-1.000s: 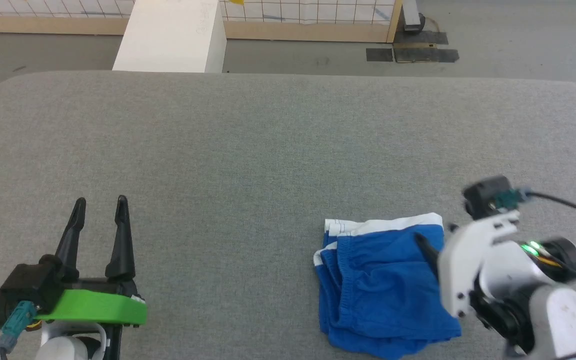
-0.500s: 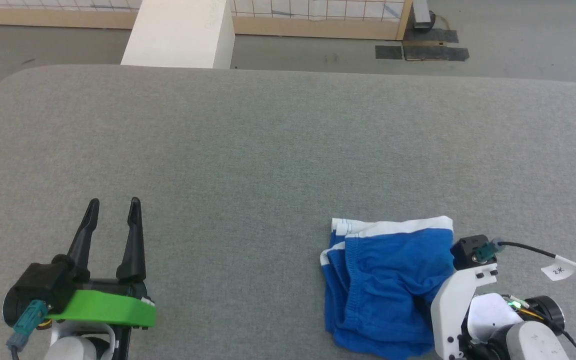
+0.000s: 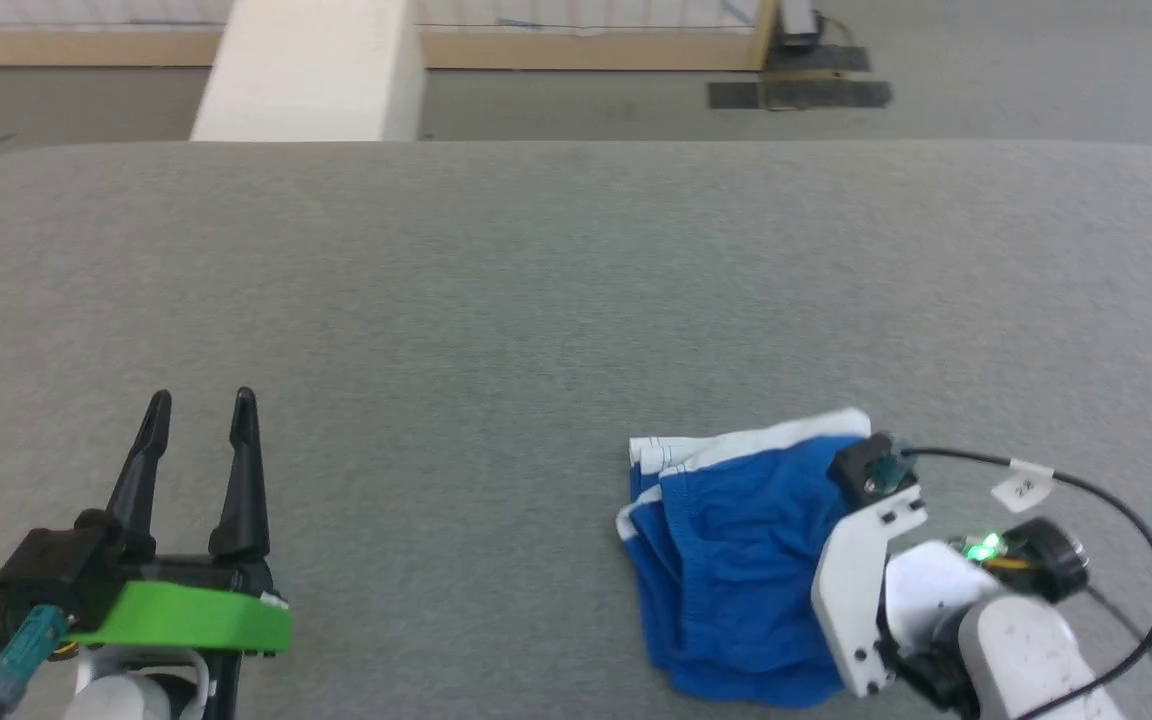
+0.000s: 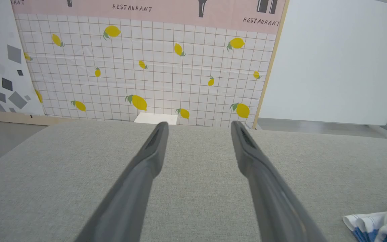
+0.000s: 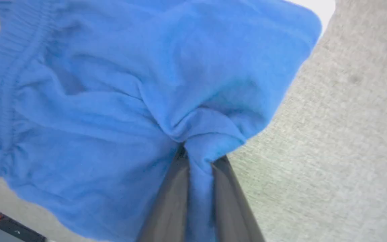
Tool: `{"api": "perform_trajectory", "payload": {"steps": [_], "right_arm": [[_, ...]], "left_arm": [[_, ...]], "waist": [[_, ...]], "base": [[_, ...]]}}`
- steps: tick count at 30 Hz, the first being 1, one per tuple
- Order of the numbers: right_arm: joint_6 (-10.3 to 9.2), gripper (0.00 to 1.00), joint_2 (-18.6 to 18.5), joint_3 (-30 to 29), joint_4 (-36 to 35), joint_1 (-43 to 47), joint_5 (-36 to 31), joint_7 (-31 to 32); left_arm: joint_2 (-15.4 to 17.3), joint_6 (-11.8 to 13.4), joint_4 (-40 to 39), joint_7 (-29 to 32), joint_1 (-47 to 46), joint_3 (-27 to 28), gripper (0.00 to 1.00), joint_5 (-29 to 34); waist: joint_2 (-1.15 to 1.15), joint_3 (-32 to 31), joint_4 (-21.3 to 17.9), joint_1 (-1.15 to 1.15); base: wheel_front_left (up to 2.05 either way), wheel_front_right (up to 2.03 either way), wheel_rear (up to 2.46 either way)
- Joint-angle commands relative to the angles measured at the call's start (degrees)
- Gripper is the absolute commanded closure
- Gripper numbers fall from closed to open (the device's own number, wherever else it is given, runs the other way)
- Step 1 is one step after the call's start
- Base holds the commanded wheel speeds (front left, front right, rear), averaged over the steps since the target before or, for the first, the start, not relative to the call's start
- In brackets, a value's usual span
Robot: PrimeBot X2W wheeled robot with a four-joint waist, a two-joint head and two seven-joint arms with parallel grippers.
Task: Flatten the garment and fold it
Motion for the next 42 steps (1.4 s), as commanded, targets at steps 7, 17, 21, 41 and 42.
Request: {"api": "perform_trajectory", "payload": {"steps": [7, 17, 21, 41, 42], "right_arm": [[-0.11, 1.00, -6.9, 5.5, -1.9, -9.0, 3.0, 2.0], [-0.11, 1.00, -10.0, 3.1, 2.3, -18.6, 3.1, -1.3], [-0.11, 1.00, -10.4, -0.2, 4.6, -20.9, 1.7, -3.7], [-0.11, 0.00, -9.6, -26.3, 5.9, -24.6, -11.8, -10.0], [-0.11, 0.00, -9.5, -26.9, 5.8, -24.6, -12.1, -10.1]], "left_arm": [[2.9, -0.4, -2.8, -0.3, -1.1, -0.2, 0.00, -1.2], [8.3, -0.4, -5.6, -0.3, -4.7, 0.0, 0.00, 0.1], [10.0, 0.1, -6.9, 0.3, -5.5, 0.9, 0.00, 1.1], [15.0, 0.6, -10.4, 1.8, -4.8, 5.6, 0.00, -0.6], [14.9, 0.6, -10.1, 1.7, -4.8, 5.4, 0.00, -0.6]], "waist": [[0.00, 7.2, -15.0, 0.00], [0.00, 14.9, -25.5, 0.00], [0.00, 18.3, -25.9, 0.00], [0.00, 25.7, -19.1, 0.00], [0.00, 25.4, -19.0, 0.00]], "base": [[0.00, 0.00, 0.00], [0.00, 0.00, 0.00], [0.00, 0.00, 0.00], [0.00, 0.00, 0.00], [0.00, 0.00, 0.00]]}}
